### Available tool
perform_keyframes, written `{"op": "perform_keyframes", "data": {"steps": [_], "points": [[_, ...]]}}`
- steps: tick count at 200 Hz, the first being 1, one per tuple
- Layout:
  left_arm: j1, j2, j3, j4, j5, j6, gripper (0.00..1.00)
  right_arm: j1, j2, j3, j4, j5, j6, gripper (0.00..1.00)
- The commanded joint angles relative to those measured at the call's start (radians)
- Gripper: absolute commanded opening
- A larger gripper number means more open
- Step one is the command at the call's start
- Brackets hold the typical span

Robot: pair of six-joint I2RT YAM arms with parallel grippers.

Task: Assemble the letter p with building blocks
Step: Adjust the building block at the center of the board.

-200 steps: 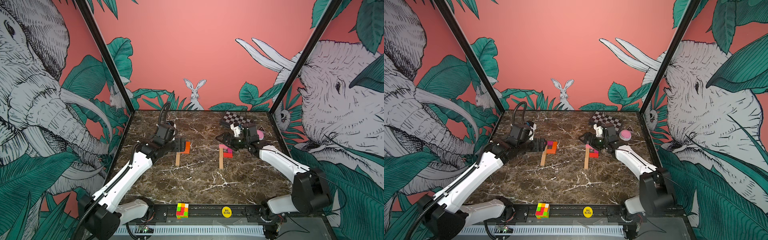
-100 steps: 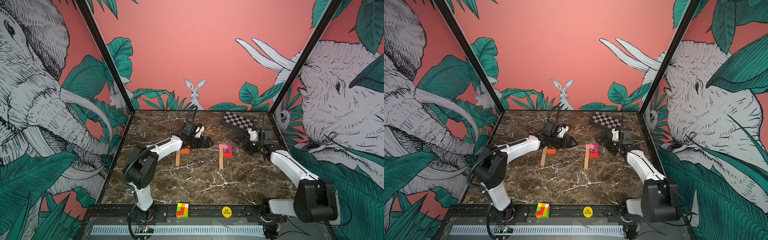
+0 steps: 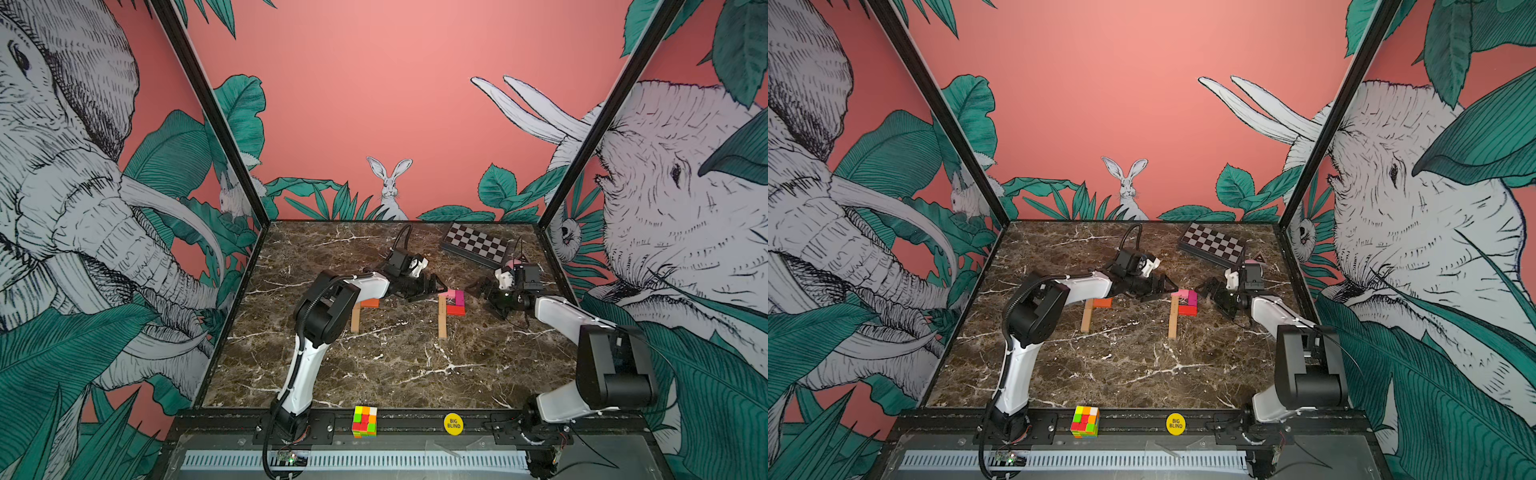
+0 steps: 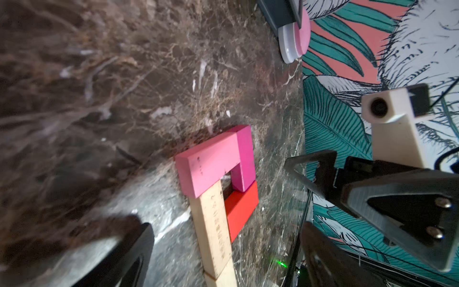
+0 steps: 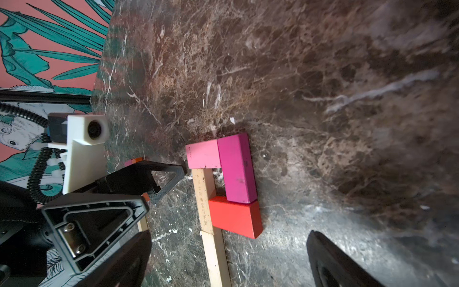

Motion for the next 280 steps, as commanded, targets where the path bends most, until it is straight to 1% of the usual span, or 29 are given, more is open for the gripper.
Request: {"op": "perform_keyframes", "data": {"steps": [1, 22, 70, 73, 83, 152, 226, 280], "points": [[-0.01, 0.02, 0.041, 0.05, 0.041, -0.039, 0.94, -0.007, 0.026, -0.003, 0.047, -0.018, -0.019, 0.98], [-0.021, 0.045, 0.061, 0.044, 0.049, -0.043, 0.94, -0.012, 0.053, -0.002, 0.061, -0.024, -0.02, 0.98], [-0.028, 0.053, 0.062, 0.037, 0.048, -0.042, 0.94, -0.013, 0.078, -0.002, 0.094, -0.039, -0.015, 0.98], [-0.028, 0.055, 0.062, 0.038, 0.048, -0.043, 0.94, -0.014, 0.102, -0.001, 0.094, -0.038, -0.015, 0.98], [-0.03, 0.06, 0.063, 0.043, 0.051, -0.046, 0.94, -0.014, 0.111, 0.003, 0.097, -0.039, -0.015, 0.98], [-0.033, 0.081, 0.088, 0.038, 0.055, -0.055, 0.94, -0.014, 0.129, 0.008, 0.108, -0.035, -0.012, 0.98], [-0.033, 0.086, 0.077, 0.04, 0.055, -0.062, 0.93, -0.018, 0.133, 0.0, 0.112, -0.039, -0.015, 0.98], [-0.033, 0.061, 0.056, 0.047, 0.04, -0.068, 0.93, -0.02, 0.154, 0.013, 0.121, -0.048, -0.016, 0.98]]}}
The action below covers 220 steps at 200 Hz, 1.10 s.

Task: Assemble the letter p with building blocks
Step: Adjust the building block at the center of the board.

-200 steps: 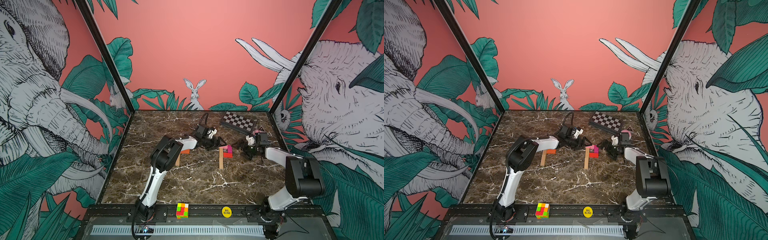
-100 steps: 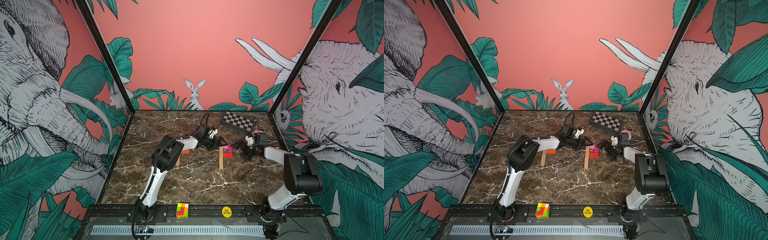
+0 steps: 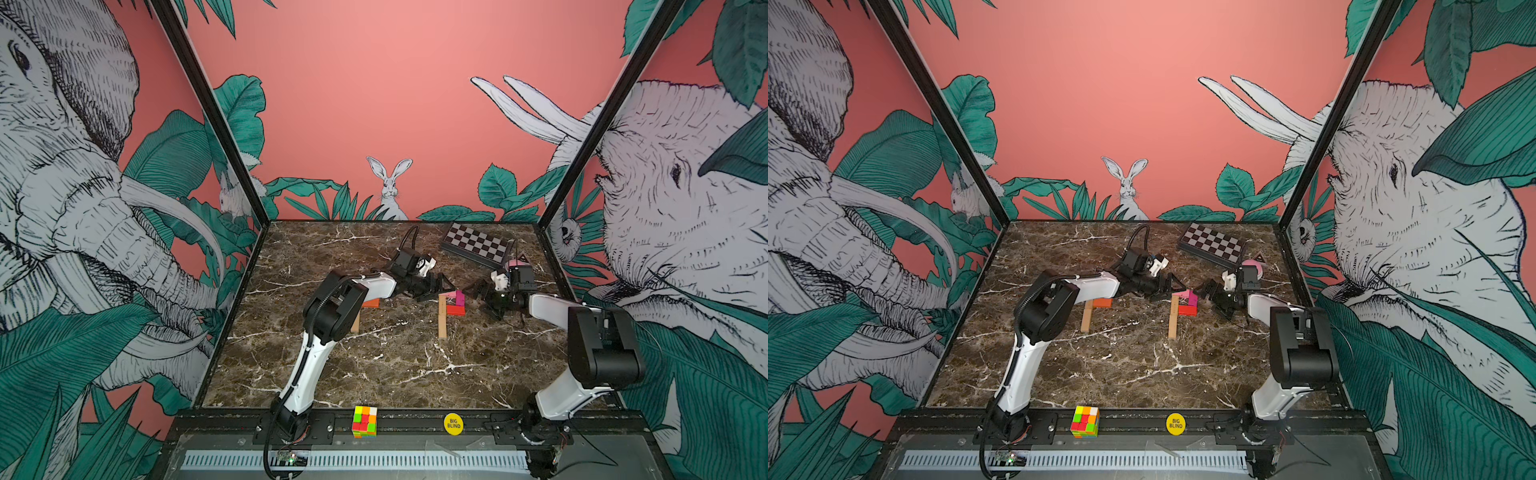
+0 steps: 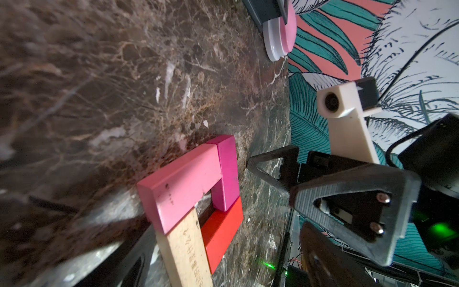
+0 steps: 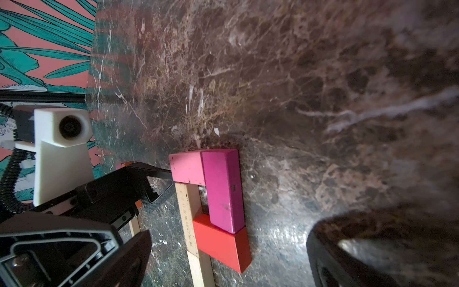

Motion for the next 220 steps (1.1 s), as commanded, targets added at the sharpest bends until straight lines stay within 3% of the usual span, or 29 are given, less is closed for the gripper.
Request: {"op": "perform_keyframes", "data": {"steps": [1, 109, 220], "points": [[-0.006, -0.013, -0.013, 0.006, -0.01, -0.014, 0.93, -0.006, 0.03, 0.013, 0.018, -0.009, -0.011, 0.98], [0.015, -0.069, -0.107, 0.066, -0.023, -0.053, 0.93, 0.009, 0.142, 0.093, 0.118, -0.066, 0.074, 0.96], [0.015, -0.048, -0.089, 0.058, -0.013, -0.046, 0.93, 0.054, 0.199, 0.138, 0.17, -0.078, 0.121, 0.96]]}}
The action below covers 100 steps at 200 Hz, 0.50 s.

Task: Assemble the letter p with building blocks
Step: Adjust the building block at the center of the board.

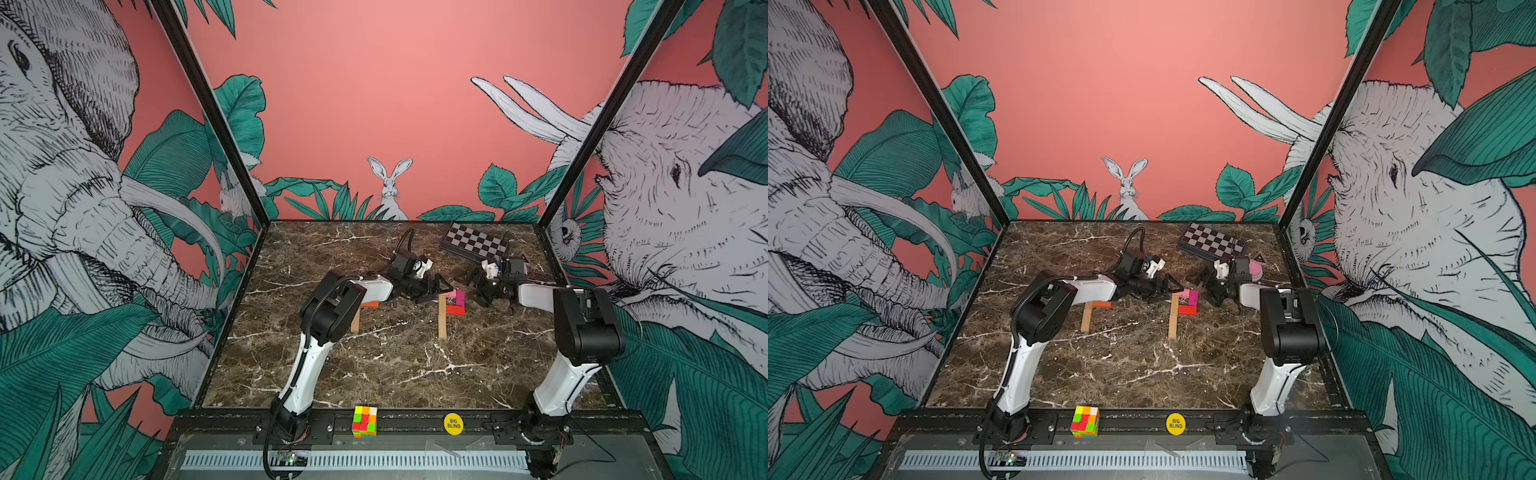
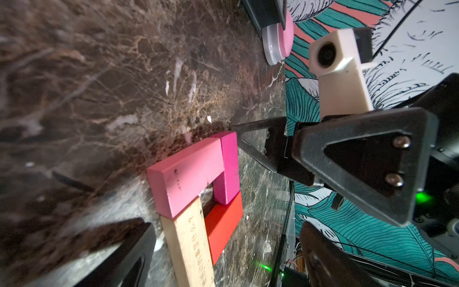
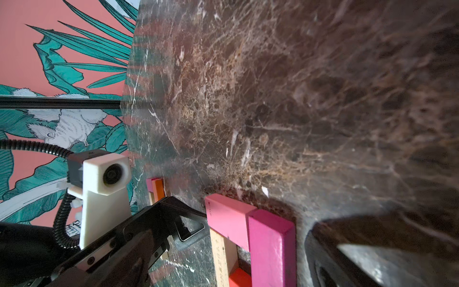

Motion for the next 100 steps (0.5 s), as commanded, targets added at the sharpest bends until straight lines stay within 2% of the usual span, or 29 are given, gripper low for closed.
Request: {"op": "perform_keyframes", "data": {"steps": [1, 100], "points": [[0.003, -0.018, -0.007, -0.03, -0.011, -0.002, 0.93, 0.009, 0.022, 0.009, 0.007, 0.007, 0.01, 0.96], [0.003, -0.001, -0.01, -0.018, -0.009, -0.011, 0.93, 0.014, 0.063, 0.038, 0.039, -0.018, 0.035, 0.96]]}}
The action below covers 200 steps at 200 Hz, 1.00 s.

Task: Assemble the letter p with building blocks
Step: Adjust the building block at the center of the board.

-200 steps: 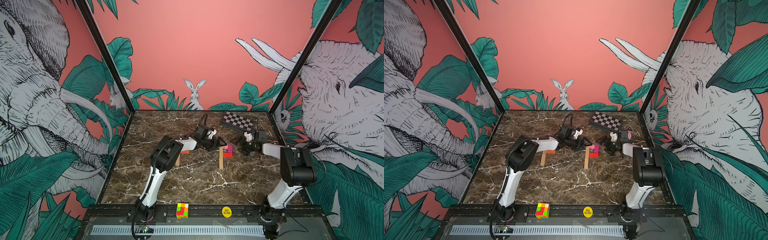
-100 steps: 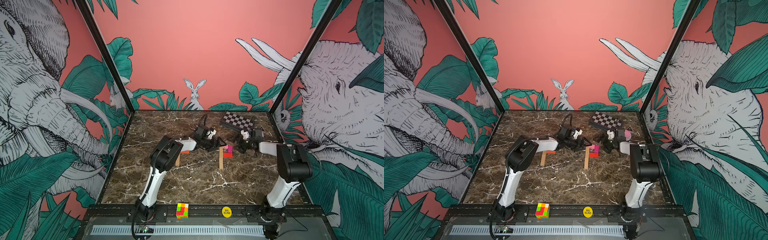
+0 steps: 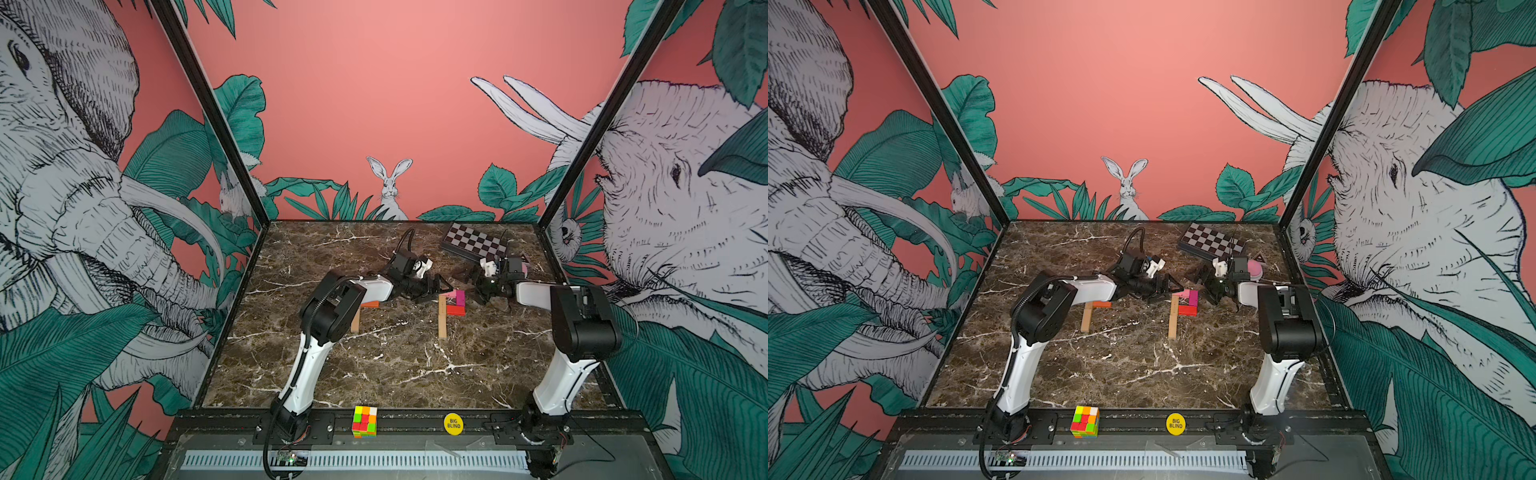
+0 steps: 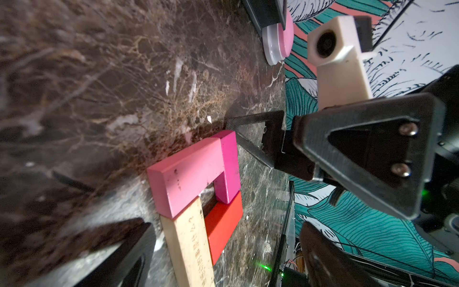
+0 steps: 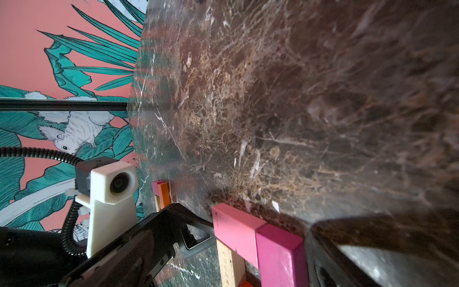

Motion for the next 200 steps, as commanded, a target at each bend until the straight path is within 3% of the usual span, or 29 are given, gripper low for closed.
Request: {"op": "perform_keyframes", "data": {"steps": [1, 107, 161, 186, 200], "points": [[0.003, -0.001, -0.01, -0.017, -0.009, -0.009, 0.93, 0.007, 0.031, 0.015, 0.003, -0.001, 0.008, 0.96], [0.026, -0.053, -0.012, -0.025, -0.017, -0.02, 0.93, -0.007, -0.032, 0.022, -0.072, 0.052, -0.029, 0.96], [0.058, -0.161, -0.044, -0.095, -0.018, 0.066, 0.93, -0.016, -0.297, -0.012, -0.269, 0.167, -0.149, 0.95], [0.058, -0.238, -0.096, -0.113, -0.009, 0.113, 0.93, -0.01, -0.423, -0.102, -0.337, 0.222, -0.155, 0.87], [0.058, -0.292, -0.148, -0.118, -0.008, 0.15, 0.93, 0.002, -0.493, -0.162, -0.391, 0.27, -0.165, 0.74]]}}
